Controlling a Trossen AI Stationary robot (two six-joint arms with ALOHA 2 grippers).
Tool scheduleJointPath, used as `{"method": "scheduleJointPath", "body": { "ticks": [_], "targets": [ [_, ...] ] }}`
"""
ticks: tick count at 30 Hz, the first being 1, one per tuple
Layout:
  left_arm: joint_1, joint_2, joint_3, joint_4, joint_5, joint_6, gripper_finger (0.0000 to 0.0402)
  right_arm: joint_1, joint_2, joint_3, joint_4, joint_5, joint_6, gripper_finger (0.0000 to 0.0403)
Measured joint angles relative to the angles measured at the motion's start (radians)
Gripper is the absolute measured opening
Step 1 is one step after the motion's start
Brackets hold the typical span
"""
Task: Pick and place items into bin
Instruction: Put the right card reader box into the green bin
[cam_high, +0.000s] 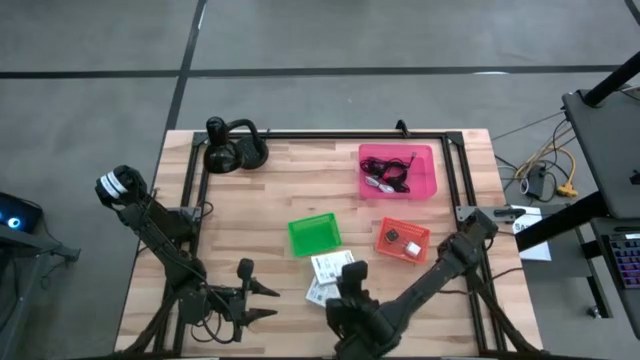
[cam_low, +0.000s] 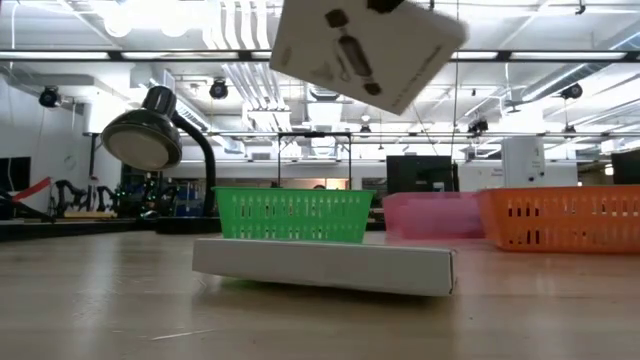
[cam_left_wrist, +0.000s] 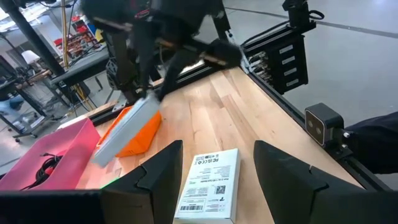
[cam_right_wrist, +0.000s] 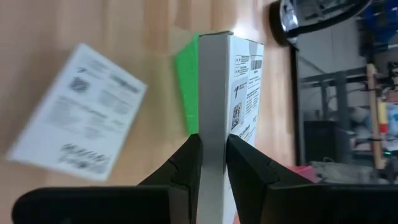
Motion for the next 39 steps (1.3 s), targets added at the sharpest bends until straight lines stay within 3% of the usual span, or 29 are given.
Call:
{"method": "scheduleJointPath", "body": {
  "ticks": [9,17,39],
  "targets": [
    [-0.002,0.0,0.0,0.0,0.0,-0.001,0.0182,-0.104,0.0,-0.012,0.021,0.003,-0.15,0.0058],
    [-0.01,0.0,0.0,-0.001,0.0,-0.001,0.0182,-0.182,0.001,-0.056,0.186,0.002,-0.349,0.0058],
    [-0.034,0.0,0.0,0.0,0.0,-0.003,0.0182,-0.264,0.003,-0.252,0.341,-0.03,-0.427,0.0059]
  ]
}}
